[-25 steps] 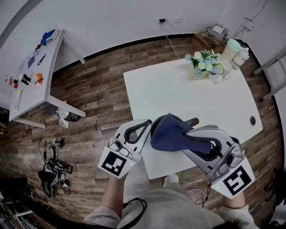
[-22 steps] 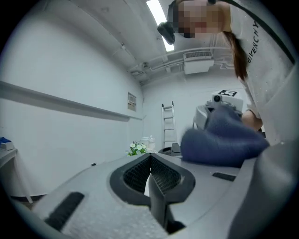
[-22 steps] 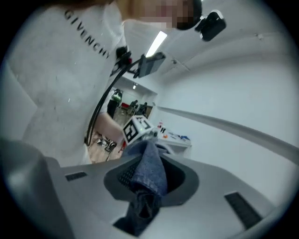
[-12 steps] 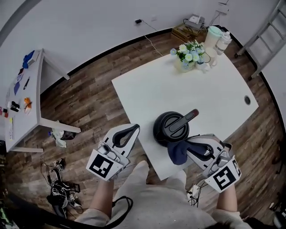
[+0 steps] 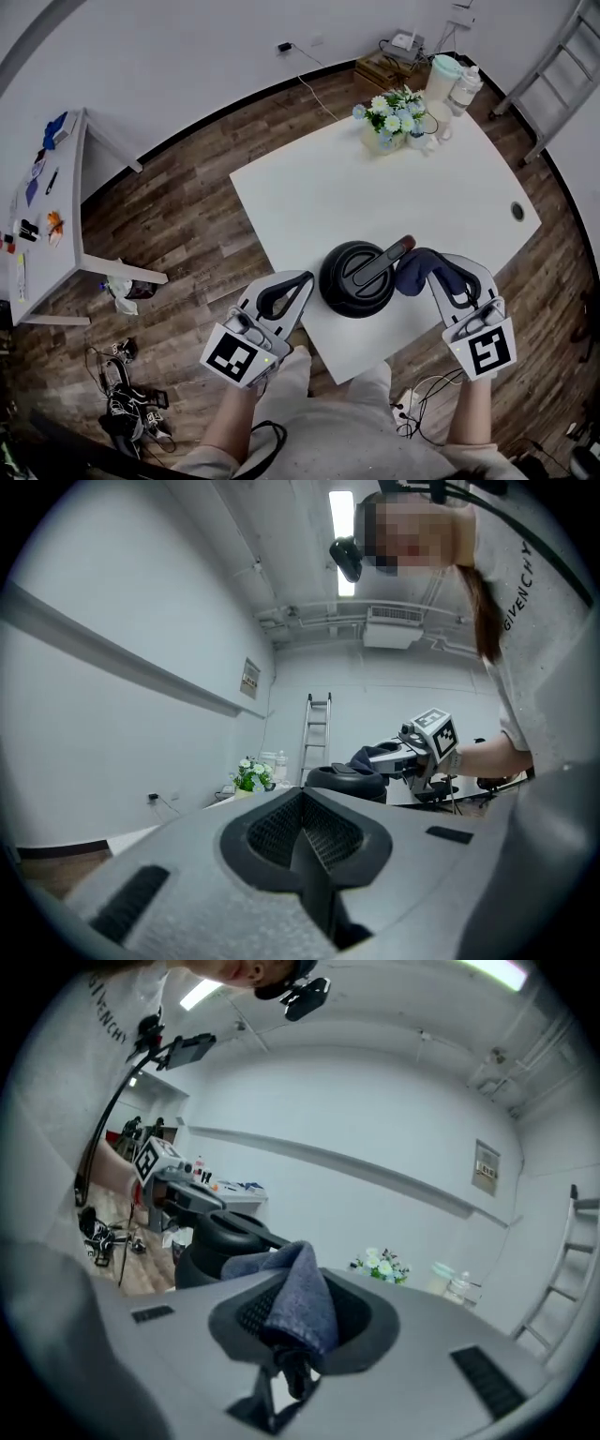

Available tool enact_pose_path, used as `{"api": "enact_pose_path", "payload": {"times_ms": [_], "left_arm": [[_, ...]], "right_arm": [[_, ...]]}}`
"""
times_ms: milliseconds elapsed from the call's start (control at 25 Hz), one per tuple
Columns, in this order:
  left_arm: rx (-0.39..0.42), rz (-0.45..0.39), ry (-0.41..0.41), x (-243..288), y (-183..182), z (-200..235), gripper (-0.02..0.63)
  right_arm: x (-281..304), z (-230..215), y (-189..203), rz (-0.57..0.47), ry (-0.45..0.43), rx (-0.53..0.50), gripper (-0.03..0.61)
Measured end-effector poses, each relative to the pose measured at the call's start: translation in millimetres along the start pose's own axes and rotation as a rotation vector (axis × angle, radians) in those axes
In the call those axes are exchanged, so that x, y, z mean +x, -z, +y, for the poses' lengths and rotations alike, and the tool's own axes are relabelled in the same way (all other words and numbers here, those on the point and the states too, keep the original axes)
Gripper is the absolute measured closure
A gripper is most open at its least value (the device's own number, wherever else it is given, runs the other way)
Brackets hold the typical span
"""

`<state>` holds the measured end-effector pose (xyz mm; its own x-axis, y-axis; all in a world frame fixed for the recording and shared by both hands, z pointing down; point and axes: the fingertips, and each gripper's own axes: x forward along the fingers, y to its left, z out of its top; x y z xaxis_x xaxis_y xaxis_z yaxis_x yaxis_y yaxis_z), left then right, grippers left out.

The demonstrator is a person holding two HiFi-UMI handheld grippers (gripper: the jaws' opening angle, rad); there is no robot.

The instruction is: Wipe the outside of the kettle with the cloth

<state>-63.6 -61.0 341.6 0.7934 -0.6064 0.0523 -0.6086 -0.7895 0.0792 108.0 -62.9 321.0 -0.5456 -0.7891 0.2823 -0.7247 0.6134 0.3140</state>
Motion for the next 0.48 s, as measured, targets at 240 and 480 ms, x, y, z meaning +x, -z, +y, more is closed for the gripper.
{"api": "enact_pose_path", "payload": {"times_ms": [240,480], "left_arm": [[-0.005,-0.028,0.000,9.0,2.0,11.1,0.611],[0.159,-0.043,0.039,-2.4,-16.0,19.5,0.609]], "right_arm": [[-9.7,-1.4,-50.8,-0.106,-0.126,-0.054,0.514],[28.7,38.7,-134.4,-0.271,-0.480,-0.217,0.514]]}}
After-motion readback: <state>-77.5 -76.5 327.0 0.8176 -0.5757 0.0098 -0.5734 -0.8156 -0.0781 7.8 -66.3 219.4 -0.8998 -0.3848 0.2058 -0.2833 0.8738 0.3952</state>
